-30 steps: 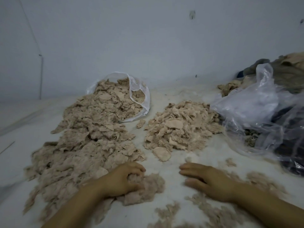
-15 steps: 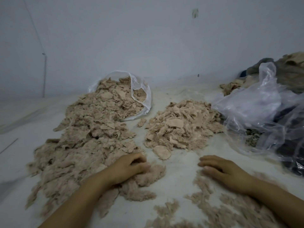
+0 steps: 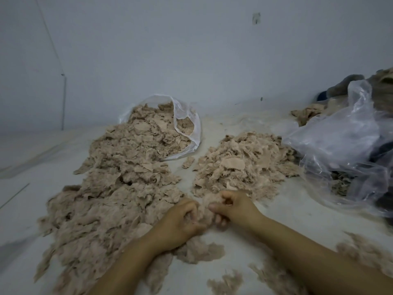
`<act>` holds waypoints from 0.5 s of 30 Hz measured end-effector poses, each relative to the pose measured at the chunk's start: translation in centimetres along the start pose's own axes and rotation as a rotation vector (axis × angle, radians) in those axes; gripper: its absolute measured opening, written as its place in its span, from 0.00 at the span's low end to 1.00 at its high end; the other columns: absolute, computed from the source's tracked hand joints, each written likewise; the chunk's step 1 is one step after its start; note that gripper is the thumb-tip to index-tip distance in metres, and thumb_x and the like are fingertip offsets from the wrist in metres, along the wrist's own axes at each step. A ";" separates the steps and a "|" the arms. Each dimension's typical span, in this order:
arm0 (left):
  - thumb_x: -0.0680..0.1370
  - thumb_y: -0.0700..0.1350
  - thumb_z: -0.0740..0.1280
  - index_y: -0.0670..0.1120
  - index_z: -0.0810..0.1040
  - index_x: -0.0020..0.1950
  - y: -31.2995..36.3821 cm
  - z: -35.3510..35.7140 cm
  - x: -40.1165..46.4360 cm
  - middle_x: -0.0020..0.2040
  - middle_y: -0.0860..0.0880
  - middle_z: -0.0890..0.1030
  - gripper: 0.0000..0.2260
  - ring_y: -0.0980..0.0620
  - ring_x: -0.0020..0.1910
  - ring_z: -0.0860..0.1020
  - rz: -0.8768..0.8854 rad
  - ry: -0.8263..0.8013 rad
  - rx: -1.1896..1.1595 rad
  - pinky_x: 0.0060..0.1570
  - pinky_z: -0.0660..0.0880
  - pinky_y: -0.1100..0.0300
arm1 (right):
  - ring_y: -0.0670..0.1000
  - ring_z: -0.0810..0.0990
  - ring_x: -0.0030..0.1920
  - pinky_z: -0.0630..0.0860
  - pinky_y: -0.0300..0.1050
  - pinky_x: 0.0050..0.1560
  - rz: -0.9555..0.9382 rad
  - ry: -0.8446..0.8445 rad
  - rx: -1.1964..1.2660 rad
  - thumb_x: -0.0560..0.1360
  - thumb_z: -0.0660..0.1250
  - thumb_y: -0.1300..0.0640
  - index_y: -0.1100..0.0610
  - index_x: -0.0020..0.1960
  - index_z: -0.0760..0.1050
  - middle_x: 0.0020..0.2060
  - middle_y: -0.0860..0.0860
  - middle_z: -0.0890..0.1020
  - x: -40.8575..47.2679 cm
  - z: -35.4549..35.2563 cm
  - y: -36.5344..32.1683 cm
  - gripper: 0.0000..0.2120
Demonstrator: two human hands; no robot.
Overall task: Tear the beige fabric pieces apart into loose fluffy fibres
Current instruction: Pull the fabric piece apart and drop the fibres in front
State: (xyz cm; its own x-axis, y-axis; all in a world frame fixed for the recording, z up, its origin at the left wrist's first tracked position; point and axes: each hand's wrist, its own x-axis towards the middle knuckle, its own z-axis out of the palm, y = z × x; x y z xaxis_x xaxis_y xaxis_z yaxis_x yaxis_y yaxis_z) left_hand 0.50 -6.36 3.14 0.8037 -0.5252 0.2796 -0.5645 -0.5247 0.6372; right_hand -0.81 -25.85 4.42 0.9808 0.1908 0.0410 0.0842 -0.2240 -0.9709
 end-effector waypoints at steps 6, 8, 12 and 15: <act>0.72 0.50 0.72 0.45 0.75 0.39 0.1 -2.3 1.6 0.38 0.50 0.78 0.10 0.56 0.36 0.76 -0.250 0.061 -0.326 0.41 0.72 0.61 | 0.46 0.79 0.27 0.76 0.37 0.29 -0.031 0.100 0.390 0.76 0.62 0.73 0.57 0.40 0.75 0.30 0.52 0.81 1.9 0.6 0.2 0.14; 0.71 0.44 0.75 0.52 0.76 0.49 0.2 -1.6 2.3 0.45 0.55 0.81 0.11 0.61 0.42 0.79 -0.242 -0.040 -0.263 0.42 0.73 0.68 | 0.48 0.79 0.28 0.75 0.39 0.29 -0.021 0.111 0.447 0.75 0.59 0.76 0.57 0.42 0.77 0.31 0.54 0.81 2.1 1.0 0.9 0.16; 0.71 0.39 0.74 0.51 0.79 0.40 0.0 0.9 3.2 0.35 0.59 0.80 0.08 0.64 0.35 0.77 -0.208 0.198 -0.244 0.36 0.71 0.69 | 0.52 0.81 0.36 0.79 0.46 0.36 0.029 0.051 0.645 0.76 0.64 0.66 0.57 0.56 0.73 0.40 0.57 0.82 2.1 1.9 1.7 0.10; 0.69 0.39 0.75 0.50 0.78 0.42 -0.4 2.1 3.0 0.37 0.59 0.81 0.09 0.62 0.37 0.78 -0.224 0.193 -0.297 0.37 0.72 0.68 | 0.42 0.83 0.46 0.81 0.42 0.44 0.070 0.127 0.449 0.66 0.77 0.54 0.43 0.58 0.69 0.46 0.43 0.83 2.1 2.4 2.6 0.26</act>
State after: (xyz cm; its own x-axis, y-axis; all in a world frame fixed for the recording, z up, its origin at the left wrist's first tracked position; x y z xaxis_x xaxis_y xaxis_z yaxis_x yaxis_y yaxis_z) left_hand 2.72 -9.11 2.14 0.9367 -0.2704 0.2224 -0.3162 -0.3810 0.8688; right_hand 1.00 -23.77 1.40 0.9975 0.0649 -0.0269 -0.0399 0.2088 -0.9771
